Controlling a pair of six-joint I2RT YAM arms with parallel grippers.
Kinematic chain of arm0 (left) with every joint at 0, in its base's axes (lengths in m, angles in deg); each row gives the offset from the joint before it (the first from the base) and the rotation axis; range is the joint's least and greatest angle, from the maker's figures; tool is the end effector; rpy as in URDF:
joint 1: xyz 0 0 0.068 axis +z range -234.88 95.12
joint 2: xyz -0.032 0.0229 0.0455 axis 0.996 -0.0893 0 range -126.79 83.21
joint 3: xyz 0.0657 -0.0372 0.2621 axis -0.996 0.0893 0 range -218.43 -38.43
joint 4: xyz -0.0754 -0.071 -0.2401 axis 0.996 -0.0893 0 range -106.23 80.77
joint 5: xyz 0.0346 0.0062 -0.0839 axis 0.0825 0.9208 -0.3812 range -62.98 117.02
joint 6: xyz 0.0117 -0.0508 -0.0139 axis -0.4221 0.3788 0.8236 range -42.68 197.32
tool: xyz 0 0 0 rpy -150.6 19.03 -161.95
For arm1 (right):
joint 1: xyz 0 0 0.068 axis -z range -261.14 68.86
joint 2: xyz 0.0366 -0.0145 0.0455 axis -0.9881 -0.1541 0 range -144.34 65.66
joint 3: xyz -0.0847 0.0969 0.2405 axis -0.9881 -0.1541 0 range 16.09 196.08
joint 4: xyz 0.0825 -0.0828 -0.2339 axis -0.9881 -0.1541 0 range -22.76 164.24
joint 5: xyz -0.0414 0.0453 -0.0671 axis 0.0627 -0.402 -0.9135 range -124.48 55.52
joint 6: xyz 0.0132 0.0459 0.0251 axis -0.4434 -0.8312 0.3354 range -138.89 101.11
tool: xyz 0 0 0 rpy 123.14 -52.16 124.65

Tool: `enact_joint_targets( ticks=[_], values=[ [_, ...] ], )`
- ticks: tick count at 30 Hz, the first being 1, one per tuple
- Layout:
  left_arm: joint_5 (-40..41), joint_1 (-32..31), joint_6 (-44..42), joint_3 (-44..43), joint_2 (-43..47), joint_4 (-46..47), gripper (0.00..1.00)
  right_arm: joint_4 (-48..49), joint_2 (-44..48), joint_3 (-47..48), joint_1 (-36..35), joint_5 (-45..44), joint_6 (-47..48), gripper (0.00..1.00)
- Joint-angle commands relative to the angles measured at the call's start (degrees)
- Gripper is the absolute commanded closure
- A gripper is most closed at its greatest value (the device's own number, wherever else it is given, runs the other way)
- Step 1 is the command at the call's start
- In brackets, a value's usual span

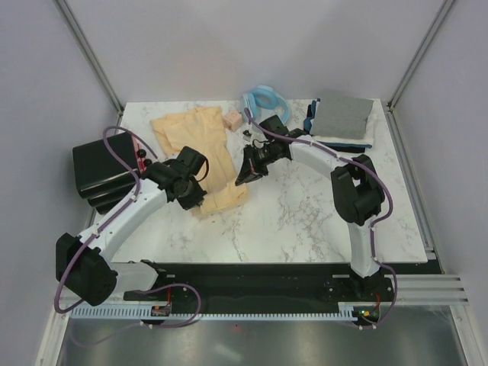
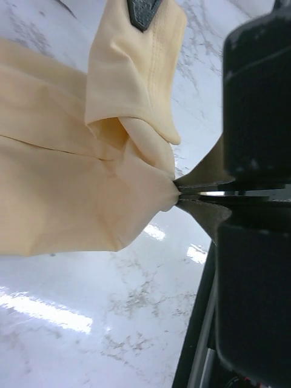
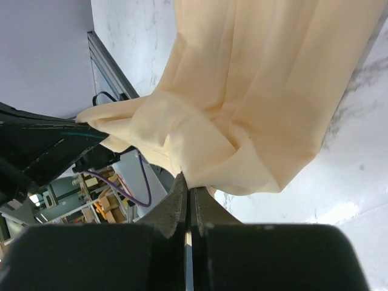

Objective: Fold and stack the t-shirts

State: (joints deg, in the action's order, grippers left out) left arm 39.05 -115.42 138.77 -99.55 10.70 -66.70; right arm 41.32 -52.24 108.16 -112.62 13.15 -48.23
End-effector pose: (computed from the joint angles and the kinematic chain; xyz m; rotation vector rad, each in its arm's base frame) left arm 0.2036 -0.1115 0.2742 -0.7798 2.6183 -0.1666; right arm 0.3623 0.2527 0.2102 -0.3895 2.7339 1.4313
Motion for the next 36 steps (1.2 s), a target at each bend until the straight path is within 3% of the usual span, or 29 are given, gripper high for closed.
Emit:
enact_joint_targets(
  ticks=[1, 27, 36],
  values=[
    [7.04, 3.12, -4.49, -5.05, -2.37, -2.03, 0.98, -2.23, -4.33, 8.63, 0.11, 0.18, 0.87, 1.0],
    [13.54, 7.43, -8.98, -12.44, -16.25, -0.36, 0.98, 6.73, -19.37, 29.56, -0.6, -0.44, -8.54, 0.99],
    [14.95, 9.27, -11.61, -17.01, -22.58, 0.08, 0.98, 10.16, -21.66, 30.89, -0.68, -1.41, -10.12, 0.98]
  ],
)
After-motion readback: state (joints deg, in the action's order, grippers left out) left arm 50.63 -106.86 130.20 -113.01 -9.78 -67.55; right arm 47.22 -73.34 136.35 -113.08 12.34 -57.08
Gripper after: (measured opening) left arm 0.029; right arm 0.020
